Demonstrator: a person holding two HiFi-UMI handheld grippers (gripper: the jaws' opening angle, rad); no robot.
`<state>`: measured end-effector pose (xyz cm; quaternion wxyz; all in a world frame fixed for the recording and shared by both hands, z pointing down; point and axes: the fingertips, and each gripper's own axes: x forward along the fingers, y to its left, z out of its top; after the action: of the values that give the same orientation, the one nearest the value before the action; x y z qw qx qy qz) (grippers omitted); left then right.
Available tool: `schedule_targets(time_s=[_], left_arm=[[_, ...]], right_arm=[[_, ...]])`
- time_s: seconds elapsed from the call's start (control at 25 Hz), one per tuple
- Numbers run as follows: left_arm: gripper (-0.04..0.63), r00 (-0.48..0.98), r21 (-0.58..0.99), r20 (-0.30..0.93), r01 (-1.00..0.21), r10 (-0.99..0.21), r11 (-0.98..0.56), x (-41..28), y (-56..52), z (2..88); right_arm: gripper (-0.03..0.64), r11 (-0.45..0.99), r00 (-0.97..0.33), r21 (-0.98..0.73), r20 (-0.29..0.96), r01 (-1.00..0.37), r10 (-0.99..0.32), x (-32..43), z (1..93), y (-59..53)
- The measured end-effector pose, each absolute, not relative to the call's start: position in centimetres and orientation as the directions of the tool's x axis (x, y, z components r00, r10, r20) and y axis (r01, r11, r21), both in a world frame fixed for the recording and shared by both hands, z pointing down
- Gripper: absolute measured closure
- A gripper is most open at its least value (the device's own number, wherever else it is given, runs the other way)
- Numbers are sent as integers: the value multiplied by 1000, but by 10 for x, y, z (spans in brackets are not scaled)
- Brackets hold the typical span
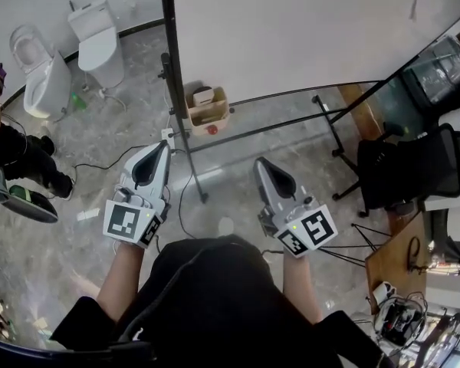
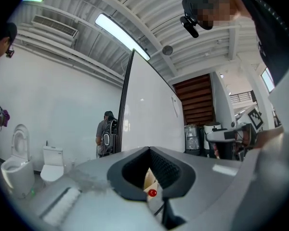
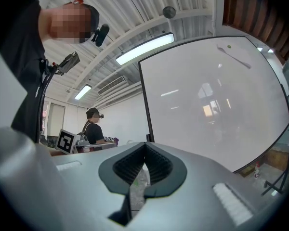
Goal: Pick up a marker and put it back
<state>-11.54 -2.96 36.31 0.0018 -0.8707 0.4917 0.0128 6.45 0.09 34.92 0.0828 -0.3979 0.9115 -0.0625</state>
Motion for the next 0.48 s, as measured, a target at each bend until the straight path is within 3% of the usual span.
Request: schedule_targets(time_s=[0.48], left_arm=[[591, 396, 1, -36, -918, -918, -396, -67, -65, 356]], right_arm=[[607, 773, -772, -201, -103, -602, -627, 107, 358, -46]])
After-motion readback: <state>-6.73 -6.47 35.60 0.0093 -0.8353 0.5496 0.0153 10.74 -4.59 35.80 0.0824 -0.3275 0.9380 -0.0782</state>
